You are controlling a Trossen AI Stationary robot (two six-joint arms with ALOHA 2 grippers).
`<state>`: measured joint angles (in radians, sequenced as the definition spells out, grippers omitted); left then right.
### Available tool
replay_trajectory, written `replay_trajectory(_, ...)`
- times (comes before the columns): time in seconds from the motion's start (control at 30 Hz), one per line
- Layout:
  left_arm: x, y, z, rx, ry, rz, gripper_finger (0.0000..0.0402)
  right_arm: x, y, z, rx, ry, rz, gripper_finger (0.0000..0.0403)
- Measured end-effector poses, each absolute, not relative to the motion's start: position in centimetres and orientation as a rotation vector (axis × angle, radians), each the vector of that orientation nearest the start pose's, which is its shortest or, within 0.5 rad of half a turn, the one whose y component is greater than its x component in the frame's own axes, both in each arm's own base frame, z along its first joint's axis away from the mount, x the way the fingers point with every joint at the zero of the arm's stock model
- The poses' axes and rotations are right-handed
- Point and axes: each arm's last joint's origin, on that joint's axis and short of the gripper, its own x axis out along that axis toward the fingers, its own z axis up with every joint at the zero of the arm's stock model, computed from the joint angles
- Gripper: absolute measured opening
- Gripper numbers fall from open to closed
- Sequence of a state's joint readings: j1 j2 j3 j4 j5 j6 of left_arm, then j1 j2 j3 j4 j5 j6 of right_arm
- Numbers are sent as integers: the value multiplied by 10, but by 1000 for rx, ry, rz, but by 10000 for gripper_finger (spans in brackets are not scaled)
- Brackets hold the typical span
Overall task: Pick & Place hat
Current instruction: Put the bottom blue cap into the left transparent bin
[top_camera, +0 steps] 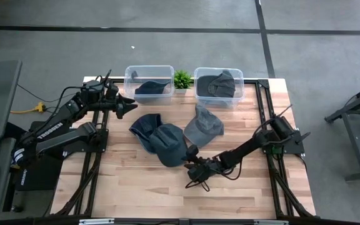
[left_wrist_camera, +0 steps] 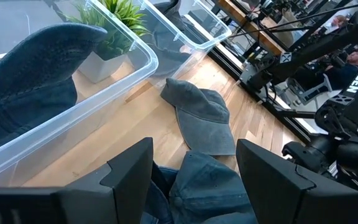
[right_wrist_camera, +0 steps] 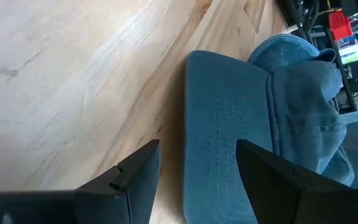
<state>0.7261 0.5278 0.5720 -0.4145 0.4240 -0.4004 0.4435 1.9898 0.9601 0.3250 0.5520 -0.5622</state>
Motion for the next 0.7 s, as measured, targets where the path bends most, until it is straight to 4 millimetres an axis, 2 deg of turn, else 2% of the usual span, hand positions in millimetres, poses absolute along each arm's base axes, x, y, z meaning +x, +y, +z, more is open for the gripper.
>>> replay_trajectory(0.23,99,72,273,-588,251,358,227,349,142,105,-879,641,27,206)
replay_trajectory(0.7,99,72,273,-568,255,351,227,358,122,103,-870,651,68,206)
